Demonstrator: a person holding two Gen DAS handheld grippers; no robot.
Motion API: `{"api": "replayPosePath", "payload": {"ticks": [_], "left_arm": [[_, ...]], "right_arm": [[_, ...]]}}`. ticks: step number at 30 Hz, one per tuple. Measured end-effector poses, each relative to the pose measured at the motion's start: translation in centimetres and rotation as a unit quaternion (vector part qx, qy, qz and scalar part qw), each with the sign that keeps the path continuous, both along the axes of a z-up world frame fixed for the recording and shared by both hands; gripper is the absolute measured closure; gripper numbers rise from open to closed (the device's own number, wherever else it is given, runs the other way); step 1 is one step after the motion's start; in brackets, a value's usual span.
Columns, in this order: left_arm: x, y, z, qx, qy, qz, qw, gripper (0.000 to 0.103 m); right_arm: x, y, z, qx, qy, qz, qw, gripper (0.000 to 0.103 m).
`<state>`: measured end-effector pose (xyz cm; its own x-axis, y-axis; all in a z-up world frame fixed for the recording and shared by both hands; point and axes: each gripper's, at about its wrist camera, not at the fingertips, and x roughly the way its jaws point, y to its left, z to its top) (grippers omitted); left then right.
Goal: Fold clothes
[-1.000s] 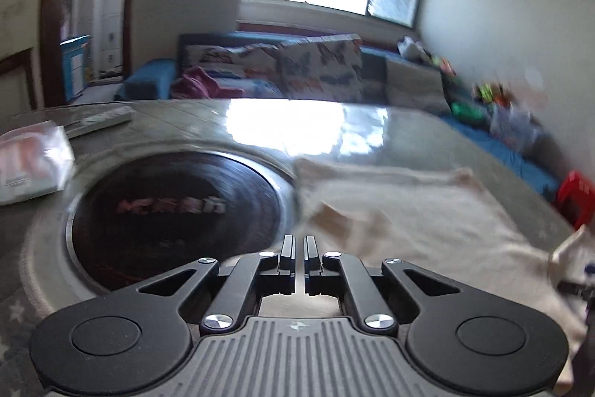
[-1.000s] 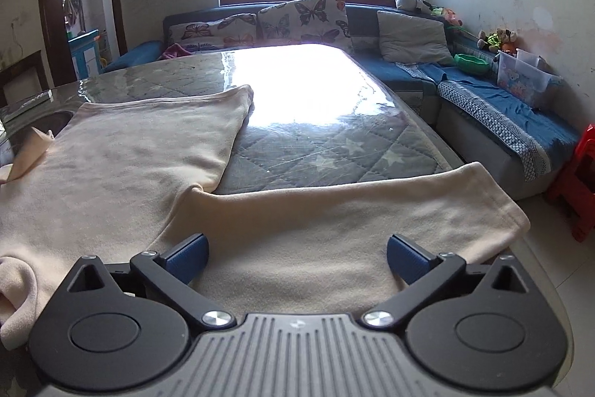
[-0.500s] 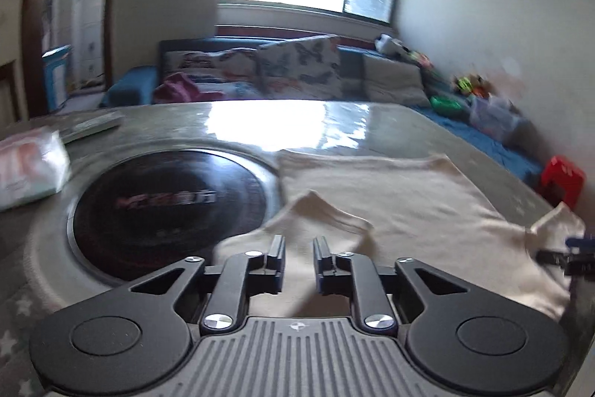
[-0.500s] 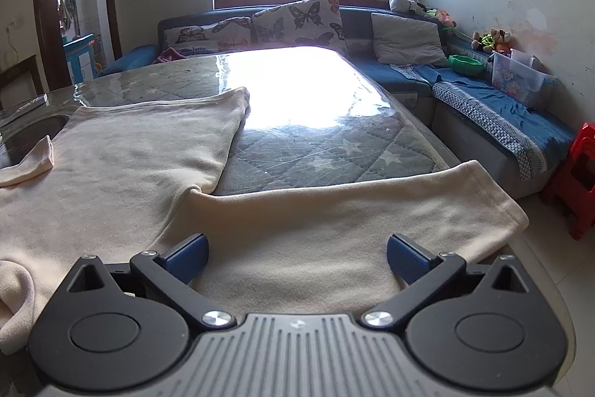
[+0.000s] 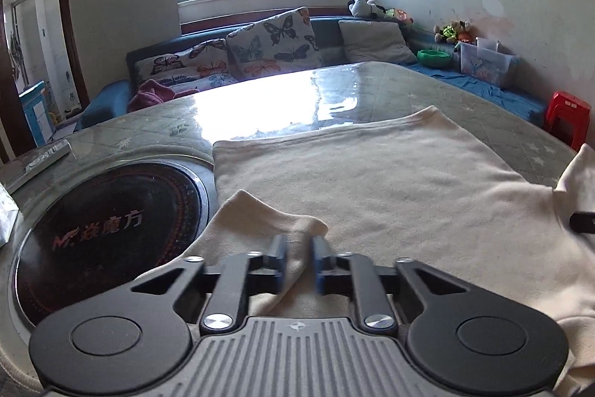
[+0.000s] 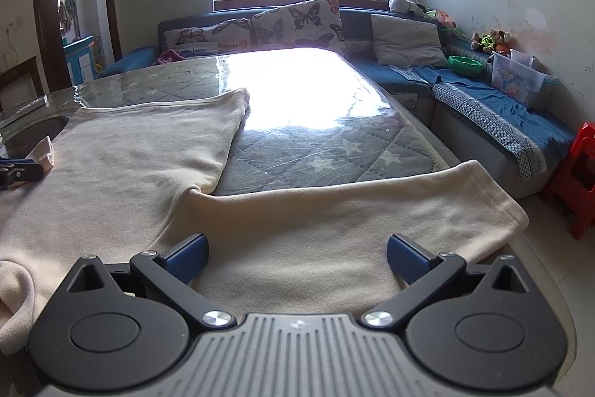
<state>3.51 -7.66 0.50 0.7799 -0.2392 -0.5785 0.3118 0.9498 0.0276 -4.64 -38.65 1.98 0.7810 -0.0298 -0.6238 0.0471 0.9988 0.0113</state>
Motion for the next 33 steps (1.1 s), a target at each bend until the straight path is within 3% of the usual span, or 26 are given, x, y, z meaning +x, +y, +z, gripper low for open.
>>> {"api": "replayPosePath", "payload": {"ticks": [4,8,13,19,24,30,33], "left_arm": [[-0.5,3.5,1.7,-0.071,-0.011,0.040,0.9966,0.100],[-1.7,8.7,4.1,-0.136,-0.040,0.100,0.9849,0.101],[-3.5,15.1,5.5,-0.168,-0.067,0.181,0.9667,0.101],[-4.9,20.4,3.2,-0.163,-0.045,0.263,0.9500,0.101],[-5.8,22.0,0.7,-0.150,-0.015,0.294,0.9438,0.101],[-6.3,22.4,0.1,-0.123,-0.005,0.309,0.9431,0.100],[-6.4,22.1,0.0,-0.113,0.004,0.300,0.9471,0.099]], "right_arm": [[0.0,0.0,0.0,0.000,0.000,0.000,1.000,0.000],[0.0,0.0,0.1,0.000,0.001,-0.001,1.000,0.000],[0.1,0.0,0.1,0.000,0.002,-0.002,1.000,0.000],[0.1,0.1,0.1,-0.001,0.005,-0.002,1.000,0.000],[0.4,0.1,0.2,-0.002,0.011,-0.002,1.000,0.000],[0.5,0.1,0.3,-0.002,0.014,0.000,1.000,0.000],[0.5,0.1,0.2,-0.002,0.013,-0.001,1.000,0.000]]}}
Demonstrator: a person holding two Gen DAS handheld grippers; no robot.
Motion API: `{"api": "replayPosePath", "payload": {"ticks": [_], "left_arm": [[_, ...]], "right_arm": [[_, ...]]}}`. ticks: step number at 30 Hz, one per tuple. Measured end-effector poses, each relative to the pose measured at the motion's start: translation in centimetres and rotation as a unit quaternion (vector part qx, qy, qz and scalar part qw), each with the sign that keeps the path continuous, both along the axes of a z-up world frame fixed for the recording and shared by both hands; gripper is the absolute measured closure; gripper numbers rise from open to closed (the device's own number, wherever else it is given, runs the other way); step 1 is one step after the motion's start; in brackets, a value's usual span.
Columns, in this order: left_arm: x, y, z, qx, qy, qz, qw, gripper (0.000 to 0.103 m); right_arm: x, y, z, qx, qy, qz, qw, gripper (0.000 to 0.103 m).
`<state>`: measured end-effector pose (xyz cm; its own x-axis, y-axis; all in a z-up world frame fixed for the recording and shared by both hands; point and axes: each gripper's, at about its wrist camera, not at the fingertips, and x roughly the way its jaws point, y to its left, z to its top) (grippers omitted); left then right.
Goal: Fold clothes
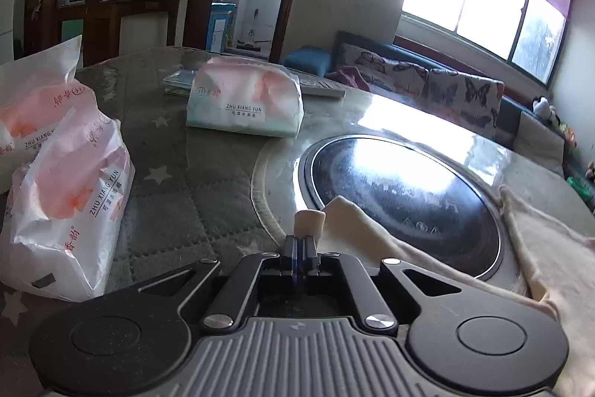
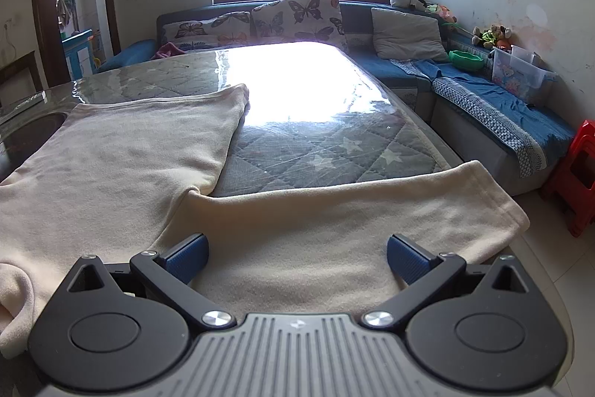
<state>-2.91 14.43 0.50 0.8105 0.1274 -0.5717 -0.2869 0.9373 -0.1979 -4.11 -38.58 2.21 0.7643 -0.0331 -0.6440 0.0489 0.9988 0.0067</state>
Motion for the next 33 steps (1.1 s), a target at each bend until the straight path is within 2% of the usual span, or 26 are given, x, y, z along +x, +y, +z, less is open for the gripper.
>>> {"api": "replayPosePath", "payload": {"ticks": [5,9,12,15,19,22,24,26,30,33], "left_arm": [[-0.2,-1.2,1.2,0.002,-0.006,-0.007,1.0000,0.092],[-0.1,-4.1,2.7,-0.012,-0.024,-0.070,0.9972,0.092],[0.4,-7.4,3.2,-0.027,-0.028,-0.140,0.9893,0.092],[1.0,-10.9,3.0,-0.055,-0.023,-0.205,0.9769,0.092],[2.1,-14.5,2.0,-0.072,-0.013,-0.252,0.9650,0.093],[2.8,-16.0,1.0,-0.063,0.002,-0.265,0.9621,0.093],[3.1,-16.2,0.5,-0.047,0.011,-0.260,0.9645,0.094],[3.2,-15.5,0.0,-0.055,0.015,-0.255,0.9652,0.096],[3.0,-14.9,0.2,-0.059,0.016,-0.252,0.9657,0.096],[2.1,-15.5,1.0,-0.048,0.012,-0.269,0.9617,0.095]], "right_arm": [[0.0,0.0,-0.1,0.000,0.000,0.000,1.000,0.000],[0.0,0.1,-0.1,-0.001,-0.001,0.001,1.000,0.000],[0.0,0.1,-0.1,0.000,-0.002,0.001,1.000,0.000],[0.0,0.0,-0.1,0.000,-0.004,0.001,1.000,0.000],[0.0,0.0,-0.1,0.000,-0.005,0.001,1.000,0.000],[0.0,0.0,-0.2,0.000,-0.005,0.002,1.000,0.000],[0.0,0.0,-0.2,0.000,-0.007,0.003,1.000,0.000],[-0.1,0.0,-0.2,0.000,-0.008,0.004,1.000,0.000],[0.0,-0.1,0.0,-0.001,-0.005,0.010,1.000,0.000],[-0.1,0.1,0.3,-0.009,0.002,0.019,1.000,0.000]]}}
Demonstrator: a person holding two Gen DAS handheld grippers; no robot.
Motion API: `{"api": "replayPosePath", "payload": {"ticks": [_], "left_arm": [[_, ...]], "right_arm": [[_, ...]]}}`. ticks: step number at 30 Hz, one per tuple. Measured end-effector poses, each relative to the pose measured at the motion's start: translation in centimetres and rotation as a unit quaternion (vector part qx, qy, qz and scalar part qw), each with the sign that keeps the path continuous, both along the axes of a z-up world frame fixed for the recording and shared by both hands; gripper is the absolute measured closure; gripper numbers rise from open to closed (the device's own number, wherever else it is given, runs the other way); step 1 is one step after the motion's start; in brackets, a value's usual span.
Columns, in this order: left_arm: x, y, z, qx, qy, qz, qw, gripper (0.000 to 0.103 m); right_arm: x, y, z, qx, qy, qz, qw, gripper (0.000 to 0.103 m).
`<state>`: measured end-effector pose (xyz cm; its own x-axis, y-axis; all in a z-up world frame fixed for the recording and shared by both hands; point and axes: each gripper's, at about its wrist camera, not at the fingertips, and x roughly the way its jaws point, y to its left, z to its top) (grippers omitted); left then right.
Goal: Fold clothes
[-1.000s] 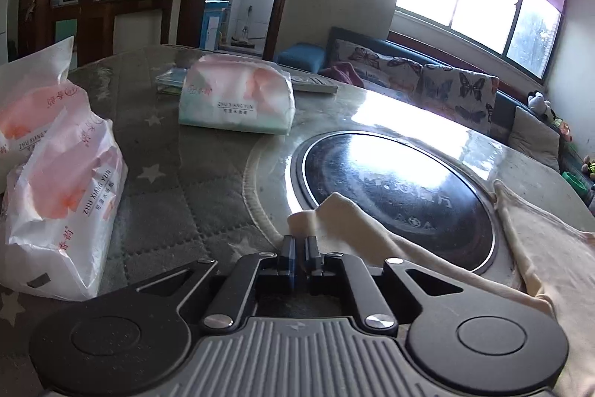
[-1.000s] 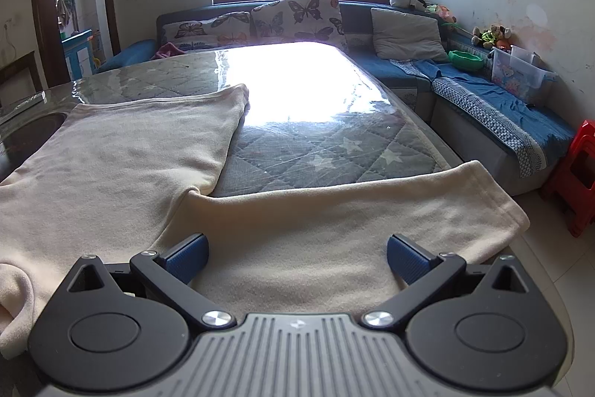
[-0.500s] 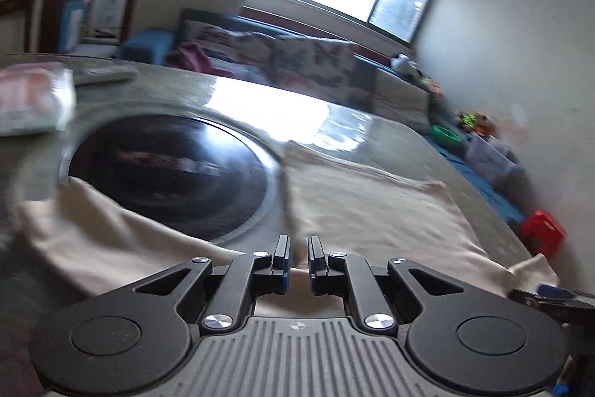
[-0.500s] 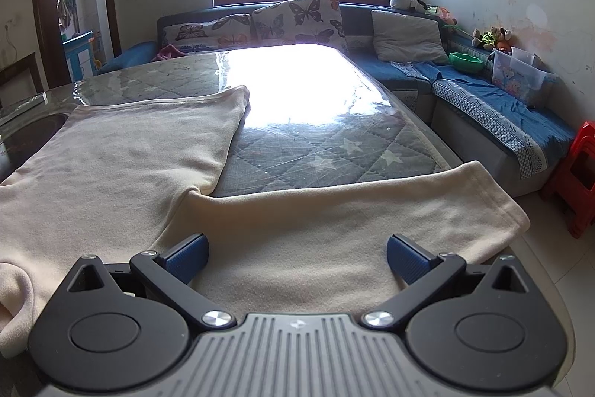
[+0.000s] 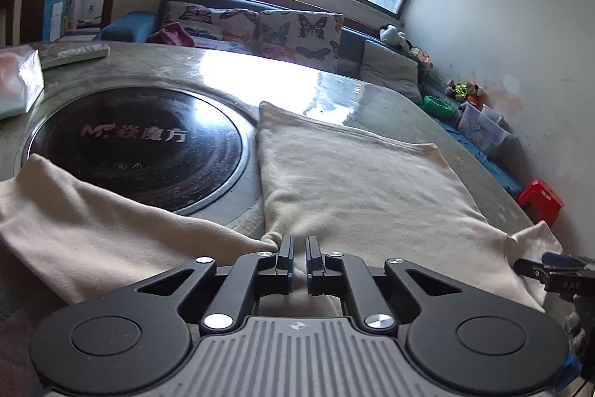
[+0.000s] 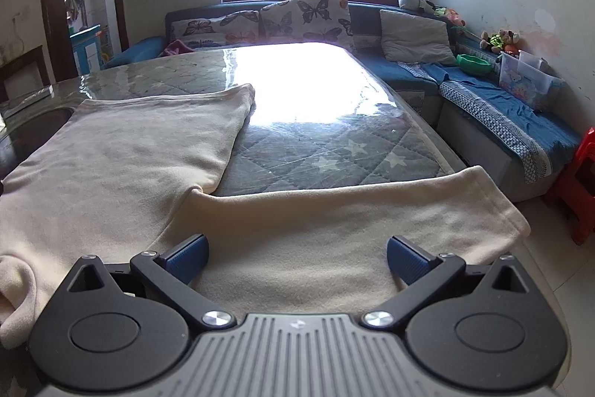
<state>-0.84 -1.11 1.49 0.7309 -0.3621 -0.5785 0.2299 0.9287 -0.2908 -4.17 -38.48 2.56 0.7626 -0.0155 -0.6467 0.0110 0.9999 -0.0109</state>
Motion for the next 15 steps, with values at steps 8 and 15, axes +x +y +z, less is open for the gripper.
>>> {"api": "replayPosePath", "payload": {"ticks": [8,15], "left_arm": [[-2.4,-4.4,1.0,0.005,-0.018,-0.104,0.9944,0.092],[-3.0,-7.0,-0.4,0.016,-0.003,-0.160,0.9870,0.092]], "right_arm": [[-1.5,2.9,1.8,-0.015,-0.019,0.074,0.997,0.000],[-2.3,7.6,2.4,-0.040,-0.031,0.187,0.981,0.000]]}}
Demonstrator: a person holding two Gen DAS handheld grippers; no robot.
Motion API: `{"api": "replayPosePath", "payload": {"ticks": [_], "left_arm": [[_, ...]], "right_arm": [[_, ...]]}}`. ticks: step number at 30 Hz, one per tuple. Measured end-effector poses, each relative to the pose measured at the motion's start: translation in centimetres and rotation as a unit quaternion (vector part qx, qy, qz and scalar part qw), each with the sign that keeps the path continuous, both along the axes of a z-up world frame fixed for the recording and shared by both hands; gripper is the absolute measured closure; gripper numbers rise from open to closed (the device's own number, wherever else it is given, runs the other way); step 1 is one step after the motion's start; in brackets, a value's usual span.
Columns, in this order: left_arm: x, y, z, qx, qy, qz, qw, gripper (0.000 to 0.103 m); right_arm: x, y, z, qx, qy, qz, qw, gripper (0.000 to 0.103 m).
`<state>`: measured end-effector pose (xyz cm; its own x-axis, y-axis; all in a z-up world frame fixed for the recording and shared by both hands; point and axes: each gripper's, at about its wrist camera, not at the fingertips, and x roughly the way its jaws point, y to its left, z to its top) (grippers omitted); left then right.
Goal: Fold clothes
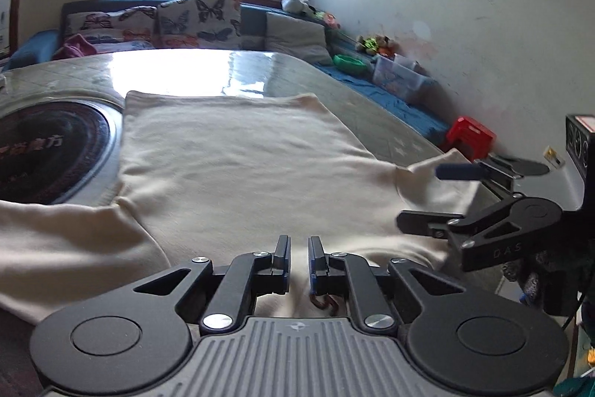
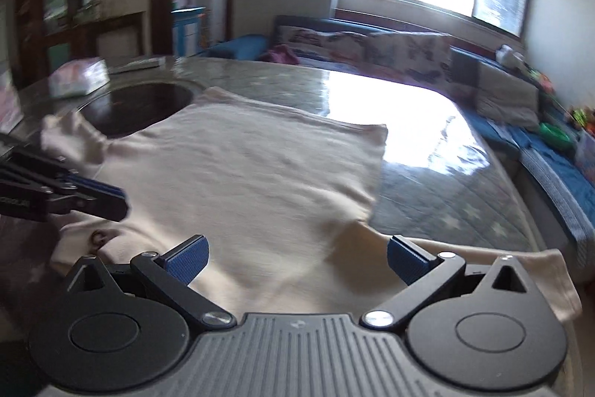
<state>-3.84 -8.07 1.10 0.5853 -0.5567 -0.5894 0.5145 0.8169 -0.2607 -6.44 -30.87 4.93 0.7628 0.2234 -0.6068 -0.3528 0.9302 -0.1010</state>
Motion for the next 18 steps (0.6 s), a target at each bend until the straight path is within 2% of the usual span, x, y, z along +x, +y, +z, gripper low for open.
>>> {"api": "replayPosePath", "payload": {"ticks": [6,10,14,18], "left_arm": [[-1.1,-0.6,-0.6,0.024,-0.008,-0.027,0.9993,0.091],[-0.8,-0.3,-0.1,0.022,-0.010,-0.025,0.9994,0.090],[-0.4,-0.2,0.4,0.008,-0.015,-0.018,0.9997,0.090],[-0.6,-1.1,-0.5,0.022,-0.008,-0.035,0.9991,0.089]], "right_arm": [[-1.1,2.2,-1.4,-0.054,-0.007,0.038,0.998,0.000],[-1.2,1.2,-0.5,-0.029,-0.008,0.033,0.999,0.000],[-0.7,-0.8,0.0,-0.004,-0.009,-0.014,1.000,0.000],[-0.1,-2.3,-0.8,0.009,0.014,-0.046,0.999,0.000]]}}
